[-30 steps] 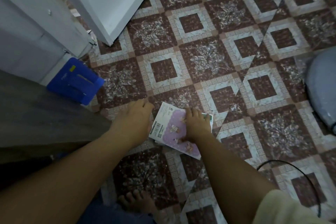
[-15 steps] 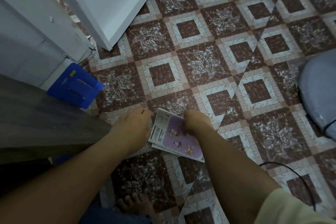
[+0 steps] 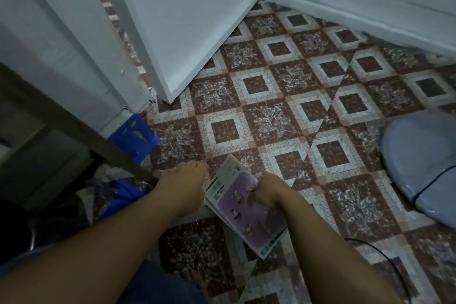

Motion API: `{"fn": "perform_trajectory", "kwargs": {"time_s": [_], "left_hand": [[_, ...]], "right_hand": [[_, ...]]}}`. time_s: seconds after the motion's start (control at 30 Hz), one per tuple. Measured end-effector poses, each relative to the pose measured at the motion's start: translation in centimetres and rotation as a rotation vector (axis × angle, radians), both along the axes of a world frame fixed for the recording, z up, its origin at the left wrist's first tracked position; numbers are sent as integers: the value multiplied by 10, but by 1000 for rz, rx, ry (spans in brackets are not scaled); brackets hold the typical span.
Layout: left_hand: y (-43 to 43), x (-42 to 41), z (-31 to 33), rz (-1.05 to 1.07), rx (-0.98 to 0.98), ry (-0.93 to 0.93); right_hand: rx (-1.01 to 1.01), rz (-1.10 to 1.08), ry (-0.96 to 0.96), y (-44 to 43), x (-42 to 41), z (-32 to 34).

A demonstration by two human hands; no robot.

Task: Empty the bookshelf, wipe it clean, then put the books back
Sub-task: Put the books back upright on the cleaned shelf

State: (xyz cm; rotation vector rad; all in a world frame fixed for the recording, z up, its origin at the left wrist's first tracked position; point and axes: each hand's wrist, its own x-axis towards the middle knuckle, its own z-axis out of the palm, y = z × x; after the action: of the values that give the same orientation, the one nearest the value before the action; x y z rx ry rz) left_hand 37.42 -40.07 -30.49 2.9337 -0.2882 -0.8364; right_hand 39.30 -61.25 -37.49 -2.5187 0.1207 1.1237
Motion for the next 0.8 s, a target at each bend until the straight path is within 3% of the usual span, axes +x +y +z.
{"fn": "perform_trajectory", "kwargs": {"time_s": [0.17, 0.43, 0.67, 0.8], "left_hand": [[-5, -25, 31, -163, 156, -81], [3, -61, 64, -438, 170, -510], [11, -65, 57, -531, 82, -951], [20, -60, 50, -539, 60, -986]], "right_hand": [[118, -64, -61, -6, -1, 69], [378, -147, -17, -13, -3, 185], [456, -94, 113, 2, 1, 205], [335, -38, 42, 12, -3, 198]]}}
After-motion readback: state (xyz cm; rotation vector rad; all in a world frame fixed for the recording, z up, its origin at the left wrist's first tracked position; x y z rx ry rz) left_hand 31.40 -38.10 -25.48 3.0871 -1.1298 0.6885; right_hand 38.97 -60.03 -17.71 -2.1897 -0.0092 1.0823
